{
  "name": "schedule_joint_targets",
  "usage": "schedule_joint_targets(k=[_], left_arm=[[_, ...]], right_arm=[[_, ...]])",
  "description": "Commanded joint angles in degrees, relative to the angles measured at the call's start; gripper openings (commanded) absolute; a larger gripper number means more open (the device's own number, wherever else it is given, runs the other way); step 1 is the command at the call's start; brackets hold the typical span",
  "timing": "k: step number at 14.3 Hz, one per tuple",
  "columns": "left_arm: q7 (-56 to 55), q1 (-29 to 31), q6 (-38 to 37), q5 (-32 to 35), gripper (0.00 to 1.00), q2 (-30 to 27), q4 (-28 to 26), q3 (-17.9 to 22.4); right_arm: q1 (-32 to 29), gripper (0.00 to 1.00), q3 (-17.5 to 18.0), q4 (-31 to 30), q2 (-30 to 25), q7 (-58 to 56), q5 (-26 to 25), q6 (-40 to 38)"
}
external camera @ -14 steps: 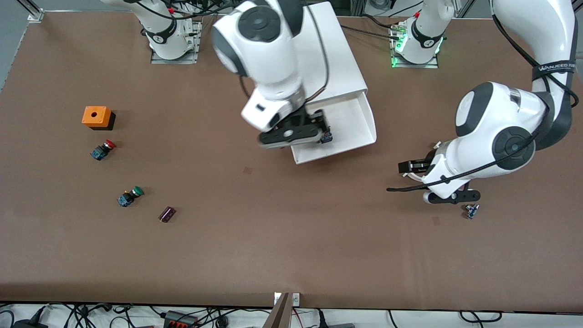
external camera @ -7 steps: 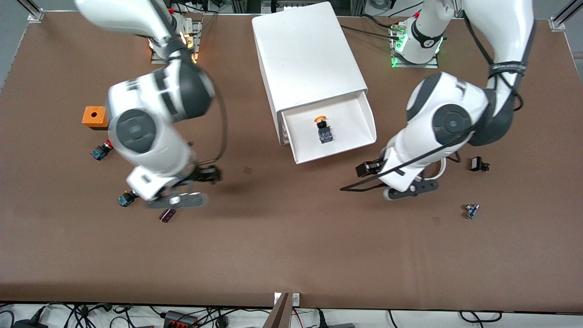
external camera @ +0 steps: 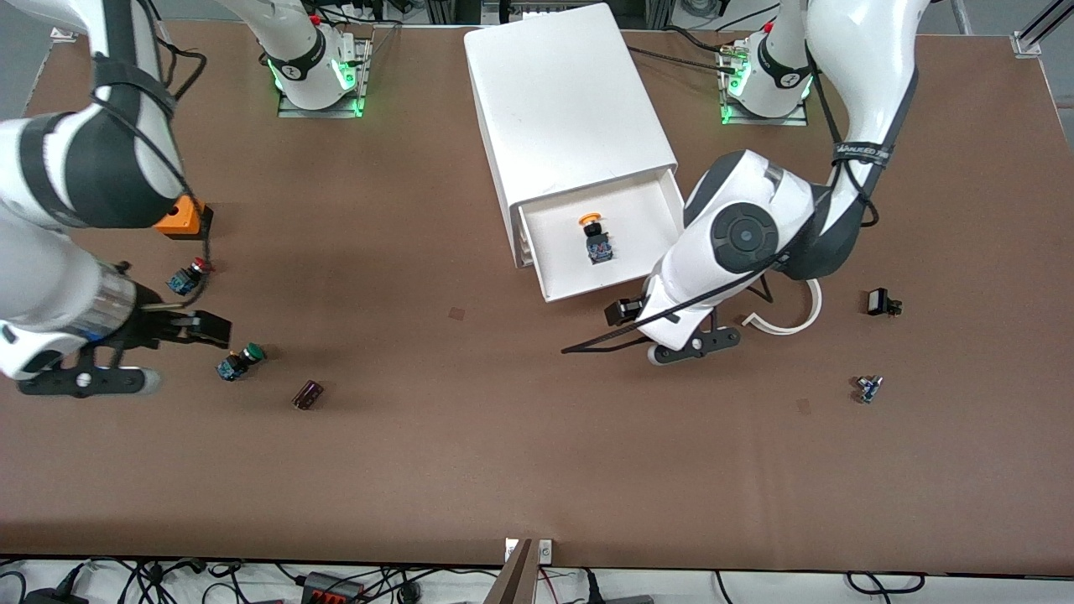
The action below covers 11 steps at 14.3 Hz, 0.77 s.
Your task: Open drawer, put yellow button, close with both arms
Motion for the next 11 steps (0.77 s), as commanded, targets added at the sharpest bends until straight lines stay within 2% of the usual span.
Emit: schedule_joint_targets(k=[1,4,7,11], left_arm=[[-3.8,-1.9,0.8,1.7,1.0,-0.7,-1.5,0.0],[-6.5,-3.0,0.2,1.7,1.0,-1.9,-4.0,-0.1],[-7.2,-4.0,-0.2,1.6,1.0,-4.3,-7.8,-0.4],[-9.2,-4.4,-7.5,1.3,1.0,-4.5,-8.1,-3.8]], right_arm=[[-3.5,1.0,1.0,-2.4,-3.6,-1.5,-0.1,-1.3],[-5.5,1.0,1.1,-4.0,-7.7,-1.3,0.2,-1.5],[-8.2,1.0,1.2,-8.9,-12.7,-1.3,0.8,-1.5],[-9.3,1.0,1.4,-14.4,-17.1,-5.9,0.1,-1.5]])
